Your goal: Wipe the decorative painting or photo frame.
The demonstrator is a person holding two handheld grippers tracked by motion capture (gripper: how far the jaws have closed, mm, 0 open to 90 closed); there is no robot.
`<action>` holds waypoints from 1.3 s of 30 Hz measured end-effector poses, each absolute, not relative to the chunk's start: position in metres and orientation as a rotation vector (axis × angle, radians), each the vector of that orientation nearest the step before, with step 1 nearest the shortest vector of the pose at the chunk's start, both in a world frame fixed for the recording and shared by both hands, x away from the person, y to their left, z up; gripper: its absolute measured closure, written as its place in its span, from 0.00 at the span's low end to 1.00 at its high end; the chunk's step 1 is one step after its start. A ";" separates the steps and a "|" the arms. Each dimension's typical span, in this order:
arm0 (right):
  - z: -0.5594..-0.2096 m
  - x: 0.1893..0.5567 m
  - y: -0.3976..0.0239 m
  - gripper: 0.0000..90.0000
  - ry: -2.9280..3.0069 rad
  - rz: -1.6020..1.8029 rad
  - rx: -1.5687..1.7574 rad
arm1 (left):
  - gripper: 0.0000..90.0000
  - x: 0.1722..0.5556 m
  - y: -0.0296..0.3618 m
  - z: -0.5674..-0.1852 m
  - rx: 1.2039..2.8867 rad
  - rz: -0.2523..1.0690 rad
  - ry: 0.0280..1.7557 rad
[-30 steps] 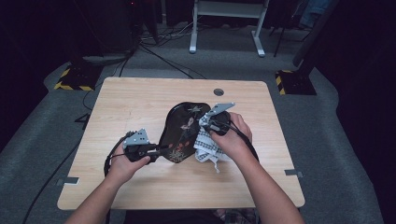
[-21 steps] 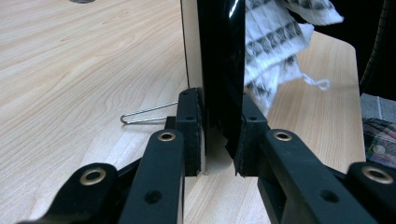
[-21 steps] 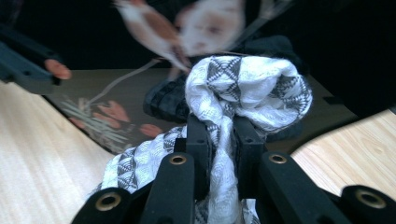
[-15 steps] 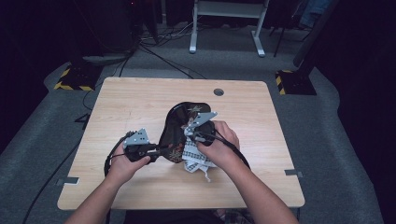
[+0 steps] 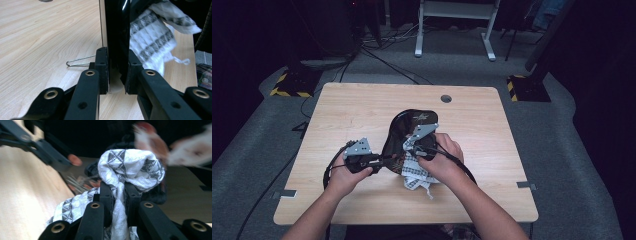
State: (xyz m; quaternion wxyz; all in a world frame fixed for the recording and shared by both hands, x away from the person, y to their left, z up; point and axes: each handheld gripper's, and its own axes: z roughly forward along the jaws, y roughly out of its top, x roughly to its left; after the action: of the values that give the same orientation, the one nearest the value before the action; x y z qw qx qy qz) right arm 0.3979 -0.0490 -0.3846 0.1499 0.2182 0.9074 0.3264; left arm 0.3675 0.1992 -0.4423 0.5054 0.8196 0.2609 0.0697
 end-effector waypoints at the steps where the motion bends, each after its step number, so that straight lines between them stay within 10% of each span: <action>1: -0.385 0.400 -0.052 0.90 2.601 0.932 0.641 | 0.86 0.368 0.199 -0.442 1.977 0.169 0.629; 39: -0.397 0.417 -0.078 0.89 2.544 0.880 0.773 | 0.85 0.367 0.197 -0.442 1.980 0.166 0.632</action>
State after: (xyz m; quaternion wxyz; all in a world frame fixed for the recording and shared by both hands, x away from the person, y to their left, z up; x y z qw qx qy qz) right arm 0.4169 -0.0776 -0.3970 0.1698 0.2721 0.8951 0.3097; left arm 0.3673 0.1974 -0.4419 0.5039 0.8203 0.2617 0.0689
